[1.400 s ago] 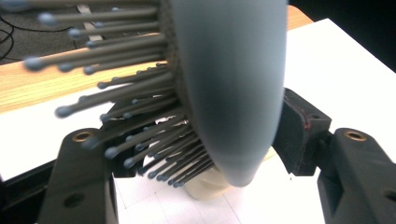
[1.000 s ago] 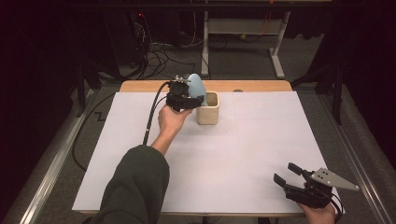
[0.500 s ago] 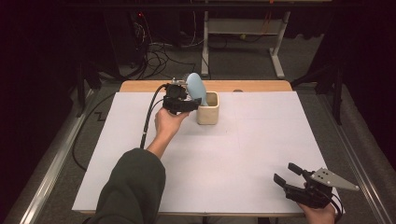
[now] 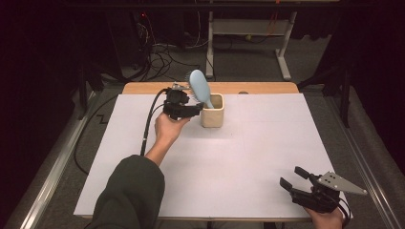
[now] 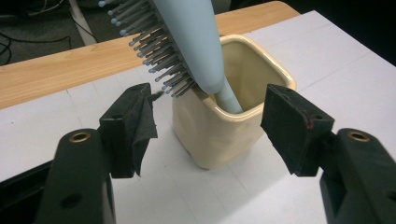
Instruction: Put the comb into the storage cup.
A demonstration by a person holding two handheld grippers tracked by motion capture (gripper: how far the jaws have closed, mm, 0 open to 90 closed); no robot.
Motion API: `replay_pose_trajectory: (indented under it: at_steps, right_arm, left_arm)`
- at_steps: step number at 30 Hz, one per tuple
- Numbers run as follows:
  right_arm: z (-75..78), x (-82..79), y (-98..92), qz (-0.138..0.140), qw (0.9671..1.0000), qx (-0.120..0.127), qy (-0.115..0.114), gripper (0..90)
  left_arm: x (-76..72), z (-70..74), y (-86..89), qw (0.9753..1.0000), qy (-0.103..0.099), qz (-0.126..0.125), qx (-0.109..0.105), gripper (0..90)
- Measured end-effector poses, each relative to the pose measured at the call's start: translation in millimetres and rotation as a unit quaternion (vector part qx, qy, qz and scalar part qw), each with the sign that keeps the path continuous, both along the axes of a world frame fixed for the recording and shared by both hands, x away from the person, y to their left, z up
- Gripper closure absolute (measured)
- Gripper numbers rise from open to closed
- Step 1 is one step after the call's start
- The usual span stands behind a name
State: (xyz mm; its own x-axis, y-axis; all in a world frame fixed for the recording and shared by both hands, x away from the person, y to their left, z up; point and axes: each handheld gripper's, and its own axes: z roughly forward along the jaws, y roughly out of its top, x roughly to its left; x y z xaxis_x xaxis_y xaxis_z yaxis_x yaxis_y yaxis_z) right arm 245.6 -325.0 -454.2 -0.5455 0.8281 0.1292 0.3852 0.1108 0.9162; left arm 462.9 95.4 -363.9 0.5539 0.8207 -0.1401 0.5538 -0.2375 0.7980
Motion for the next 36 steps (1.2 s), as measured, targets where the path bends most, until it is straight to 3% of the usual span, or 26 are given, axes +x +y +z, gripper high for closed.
replay_pose_trajectory:
  at_steps: [36]
  right_arm:
    - [-0.1, -0.2, 0.4, -0.001, 1.0000, -0.002, 0.000, 26.4]
  left_arm:
    - [-27.2, -2.4, 25.6, 0.9998, -0.018, -0.014, 0.001, 36.2]
